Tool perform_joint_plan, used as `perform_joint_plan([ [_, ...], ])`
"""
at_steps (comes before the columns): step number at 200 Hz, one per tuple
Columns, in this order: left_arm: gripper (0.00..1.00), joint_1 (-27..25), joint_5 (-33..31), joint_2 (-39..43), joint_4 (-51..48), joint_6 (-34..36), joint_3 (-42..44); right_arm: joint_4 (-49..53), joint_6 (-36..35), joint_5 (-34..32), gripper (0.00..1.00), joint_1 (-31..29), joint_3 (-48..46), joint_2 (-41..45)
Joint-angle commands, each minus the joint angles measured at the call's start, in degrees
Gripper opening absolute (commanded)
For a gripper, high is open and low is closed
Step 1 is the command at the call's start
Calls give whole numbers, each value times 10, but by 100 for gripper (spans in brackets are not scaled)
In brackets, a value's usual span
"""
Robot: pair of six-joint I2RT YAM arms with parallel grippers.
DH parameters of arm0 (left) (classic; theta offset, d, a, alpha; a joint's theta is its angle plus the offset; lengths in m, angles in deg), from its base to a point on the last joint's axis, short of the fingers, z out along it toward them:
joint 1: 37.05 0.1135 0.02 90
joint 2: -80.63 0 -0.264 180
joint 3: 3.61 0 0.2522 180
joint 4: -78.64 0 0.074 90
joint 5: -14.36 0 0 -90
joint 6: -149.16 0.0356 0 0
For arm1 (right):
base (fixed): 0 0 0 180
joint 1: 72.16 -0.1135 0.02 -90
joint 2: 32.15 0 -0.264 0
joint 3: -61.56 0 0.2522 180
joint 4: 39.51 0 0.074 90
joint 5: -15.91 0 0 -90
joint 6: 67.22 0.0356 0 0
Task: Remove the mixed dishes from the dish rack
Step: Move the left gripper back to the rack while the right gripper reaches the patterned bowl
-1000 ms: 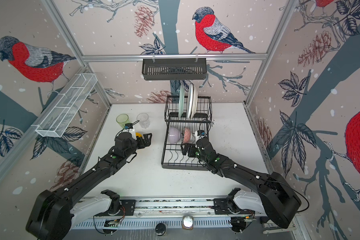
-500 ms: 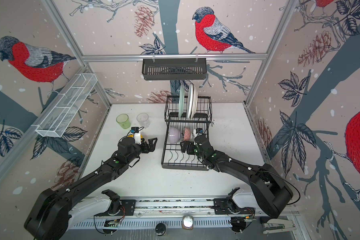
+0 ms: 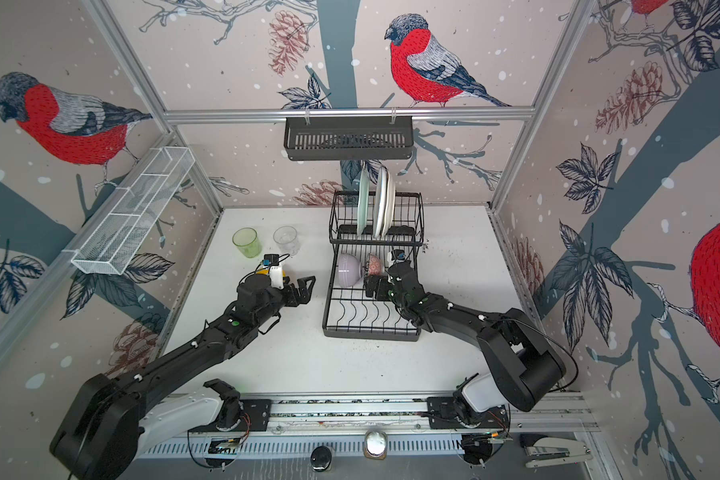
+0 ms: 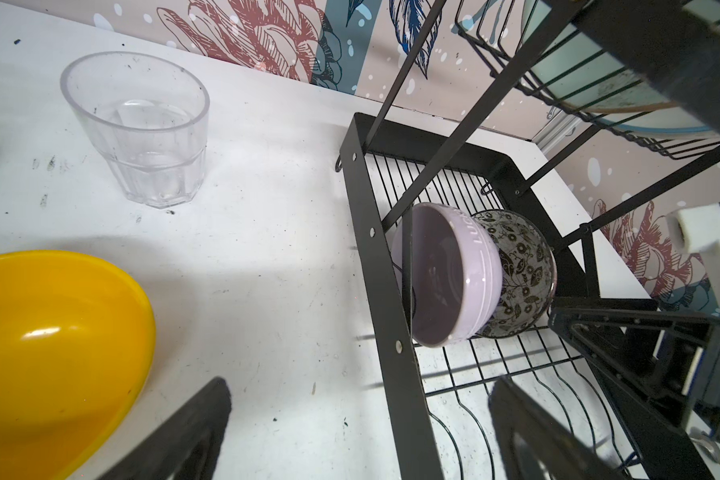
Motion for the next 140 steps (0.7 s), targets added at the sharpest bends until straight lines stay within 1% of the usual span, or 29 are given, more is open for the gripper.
perform_joint_plan([
  [1,97,-1,-2,-2,19,4,-5,-15,-17,6,89,5,16,-15],
  [67,97,-2,-9,1,9,9,-7,-18,-27,13,85,16,44,-55],
  [113,97,-2,-6,-3,7,9,-10,-29,-33,17,79,20,52,-73],
  [131,97,-2,-7,-4,7,9,-10,-35,-37,22,72,21,53,-76],
  [140,97,-2,-7,-4,7,9,-10,-34,-38,20,71,21,56,-80],
])
